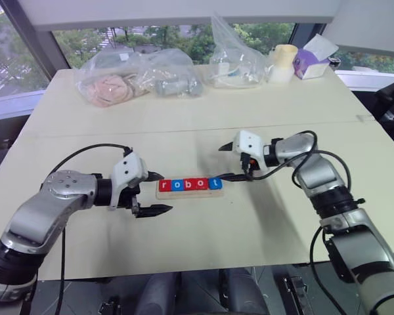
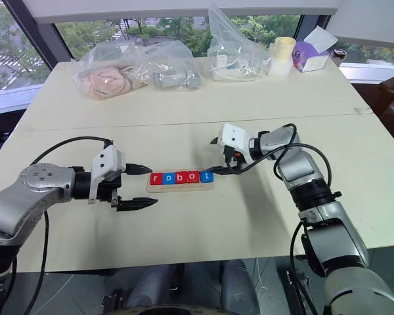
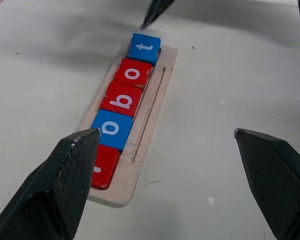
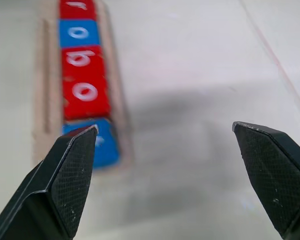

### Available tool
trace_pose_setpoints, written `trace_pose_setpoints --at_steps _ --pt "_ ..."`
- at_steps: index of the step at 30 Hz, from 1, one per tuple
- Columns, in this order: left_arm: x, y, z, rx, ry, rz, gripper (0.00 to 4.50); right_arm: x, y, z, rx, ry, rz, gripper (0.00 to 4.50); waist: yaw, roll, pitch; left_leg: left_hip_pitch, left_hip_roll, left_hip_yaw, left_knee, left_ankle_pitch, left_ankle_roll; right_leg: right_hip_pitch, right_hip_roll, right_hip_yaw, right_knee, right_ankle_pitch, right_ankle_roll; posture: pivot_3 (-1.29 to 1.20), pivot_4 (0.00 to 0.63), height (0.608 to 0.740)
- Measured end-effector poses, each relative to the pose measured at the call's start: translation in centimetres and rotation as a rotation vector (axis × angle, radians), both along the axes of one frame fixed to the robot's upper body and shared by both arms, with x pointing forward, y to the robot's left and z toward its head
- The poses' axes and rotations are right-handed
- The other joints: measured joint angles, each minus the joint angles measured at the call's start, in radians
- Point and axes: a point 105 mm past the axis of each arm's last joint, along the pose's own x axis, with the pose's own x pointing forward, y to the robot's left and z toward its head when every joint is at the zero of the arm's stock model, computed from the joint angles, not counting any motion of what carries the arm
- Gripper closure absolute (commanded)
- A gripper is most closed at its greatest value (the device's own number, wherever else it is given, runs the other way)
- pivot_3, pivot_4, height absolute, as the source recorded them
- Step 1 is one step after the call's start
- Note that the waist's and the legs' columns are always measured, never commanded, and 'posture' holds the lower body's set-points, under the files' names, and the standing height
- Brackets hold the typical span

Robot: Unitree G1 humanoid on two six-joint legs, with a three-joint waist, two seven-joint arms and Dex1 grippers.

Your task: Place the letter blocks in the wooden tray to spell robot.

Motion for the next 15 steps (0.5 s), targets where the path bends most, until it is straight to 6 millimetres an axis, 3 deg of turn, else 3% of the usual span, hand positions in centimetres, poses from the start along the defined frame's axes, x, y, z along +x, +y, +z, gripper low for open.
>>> trace_pose_setpoints --at_steps 5,15 --pt "0.2 0.3 -0.2 -0.004 0.008 0.001 0.00 0.3 -1.0 -0.7 -0.031 -0.064 -0.050 0.06 -0.004 0.000 0.000 0.000 0.000 0.001 0.000 0.000 0.000 0.000 0.000 0.000 0.000 0.000 0.000 0.00 0.150 0.740" --pt "0.5 0.6 -0.3 0.000 -0.011 0.001 0.00 -0.3 -1.0 -2.8 -0.040 -0.028 -0.058 0.06 -0.002 0.000 0.000 0.000 0.000 0.000 0.000 0.000 0.000 0.000 0.000 0.000 0.001 0.000 0.000 0.00 0.150 0.740"
